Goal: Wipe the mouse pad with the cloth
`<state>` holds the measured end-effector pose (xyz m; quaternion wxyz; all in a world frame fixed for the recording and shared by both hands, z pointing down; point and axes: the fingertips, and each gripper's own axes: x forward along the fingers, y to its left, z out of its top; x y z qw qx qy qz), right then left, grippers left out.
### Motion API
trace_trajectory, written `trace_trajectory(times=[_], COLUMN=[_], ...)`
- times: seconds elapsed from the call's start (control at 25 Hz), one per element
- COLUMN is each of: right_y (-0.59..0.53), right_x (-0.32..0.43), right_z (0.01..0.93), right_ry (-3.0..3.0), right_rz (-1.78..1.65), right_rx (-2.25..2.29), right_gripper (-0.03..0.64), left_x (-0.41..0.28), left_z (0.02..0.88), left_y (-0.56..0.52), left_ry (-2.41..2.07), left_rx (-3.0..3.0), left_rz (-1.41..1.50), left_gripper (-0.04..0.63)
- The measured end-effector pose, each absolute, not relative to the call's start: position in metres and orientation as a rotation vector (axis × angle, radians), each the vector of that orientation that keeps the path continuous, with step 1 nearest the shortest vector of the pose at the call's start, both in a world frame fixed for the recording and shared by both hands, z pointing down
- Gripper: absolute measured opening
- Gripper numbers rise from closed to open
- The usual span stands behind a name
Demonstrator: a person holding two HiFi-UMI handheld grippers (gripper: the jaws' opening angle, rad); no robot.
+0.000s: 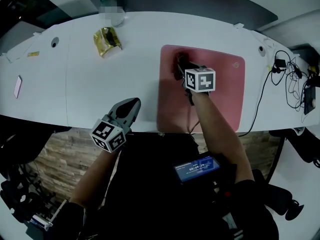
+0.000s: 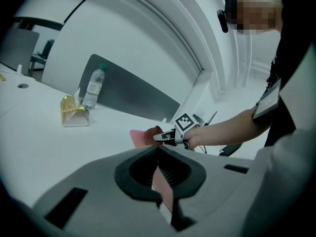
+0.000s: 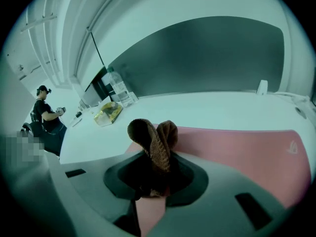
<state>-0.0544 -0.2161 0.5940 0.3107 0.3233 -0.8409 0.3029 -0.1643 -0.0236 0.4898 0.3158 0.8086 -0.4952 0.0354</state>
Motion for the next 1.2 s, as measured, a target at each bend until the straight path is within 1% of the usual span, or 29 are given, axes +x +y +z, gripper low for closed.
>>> trace_trajectory(times=[0.64, 1.2], right_y=[-0.245, -0.276], right_x=[0.082, 0.183], right_z=[0.595, 0.598], right_ry=[-2.159, -2.129], right_rz=[0.714, 0.694], right_rx=[1.020, 1.128], right_gripper=[0.117, 0.117], left_x=[-0.080, -0.017], left_z=[0.485, 0.484], left_y=[-0.049, -0.075], left_ry=[-1.246, -1.246], left_rx=[2.189, 2.218], left_rz=[0.136, 0.152], left_gripper=[0.009, 0.009])
